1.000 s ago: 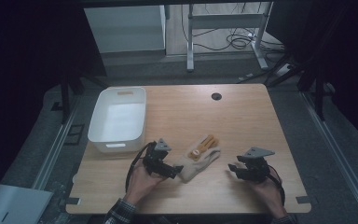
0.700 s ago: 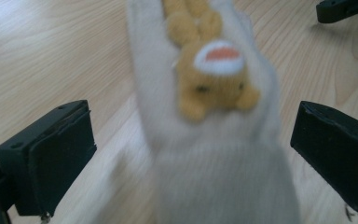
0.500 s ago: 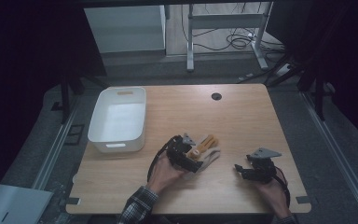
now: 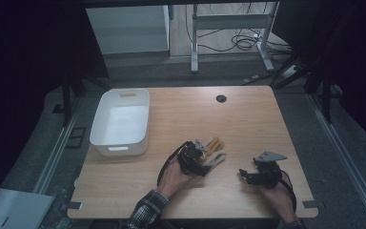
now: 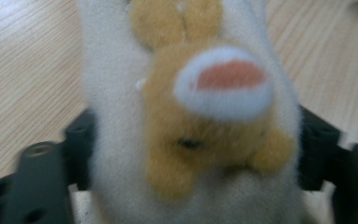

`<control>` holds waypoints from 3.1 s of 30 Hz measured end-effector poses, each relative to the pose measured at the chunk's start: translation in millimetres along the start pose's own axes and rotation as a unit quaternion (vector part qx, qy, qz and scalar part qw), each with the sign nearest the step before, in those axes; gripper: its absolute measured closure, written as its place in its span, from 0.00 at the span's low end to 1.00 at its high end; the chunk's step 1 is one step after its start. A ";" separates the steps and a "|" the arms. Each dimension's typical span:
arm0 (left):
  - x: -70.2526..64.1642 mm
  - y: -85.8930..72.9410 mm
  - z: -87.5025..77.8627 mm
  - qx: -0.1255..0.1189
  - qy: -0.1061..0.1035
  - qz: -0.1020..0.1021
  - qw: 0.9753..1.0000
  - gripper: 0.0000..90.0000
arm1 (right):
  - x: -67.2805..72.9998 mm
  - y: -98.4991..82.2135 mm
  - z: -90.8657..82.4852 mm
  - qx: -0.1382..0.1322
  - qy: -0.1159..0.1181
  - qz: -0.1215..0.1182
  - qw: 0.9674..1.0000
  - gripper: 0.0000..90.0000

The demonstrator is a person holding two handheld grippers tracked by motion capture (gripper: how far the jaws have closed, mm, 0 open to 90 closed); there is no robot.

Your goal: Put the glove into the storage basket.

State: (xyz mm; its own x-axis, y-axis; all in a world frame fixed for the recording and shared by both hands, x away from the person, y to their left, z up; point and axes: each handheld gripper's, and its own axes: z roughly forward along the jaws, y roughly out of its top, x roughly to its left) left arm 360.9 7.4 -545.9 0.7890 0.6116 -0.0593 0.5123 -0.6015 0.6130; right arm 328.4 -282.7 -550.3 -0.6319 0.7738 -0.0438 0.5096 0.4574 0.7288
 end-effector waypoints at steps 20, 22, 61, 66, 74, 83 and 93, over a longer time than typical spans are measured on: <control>7.4 -0.8 -16.5 -0.009 -0.027 -0.021 0.999 0.71 | 0.4 0.2 0.2 0.001 0.002 0.000 1.000 0.24; 8.9 -1.1 -18.2 -0.010 -0.027 -0.024 0.999 0.71 | 0.4 0.2 0.2 0.001 0.002 0.000 1.000 0.24; 111.7 -7.8 -142.9 -0.053 0.098 -0.132 0.985 0.70 | 0.1 0.6 1.2 0.000 0.002 -0.003 1.000 0.23; 129.5 -13.7 -159.7 -0.061 0.121 -0.156 0.979 0.70 | 0.2 0.7 1.3 0.000 0.002 -0.003 1.000 0.23; 154.4 -23.9 -178.5 -0.068 0.151 -0.184 0.969 0.70 | 0.1 0.7 1.3 0.000 0.002 -0.003 1.000 0.23; 177.9 -36.7 -187.9 -0.072 0.180 -0.217 0.957 0.70 | 0.3 0.7 1.2 0.001 0.002 -0.002 1.000 0.23; 206.2 -55.9 -173.4 -0.061 0.201 -0.251 0.945 0.70 | 0.3 0.7 1.2 0.001 0.002 -0.002 1.000 0.23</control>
State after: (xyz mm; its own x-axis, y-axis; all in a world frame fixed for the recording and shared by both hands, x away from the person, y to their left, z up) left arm 436.1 256.2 -455.8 0.2509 0.9649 -0.0780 0.7261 -0.1343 0.6744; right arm 329.3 -281.6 -550.7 -0.6362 0.7702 -0.0443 0.5080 0.4614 0.7274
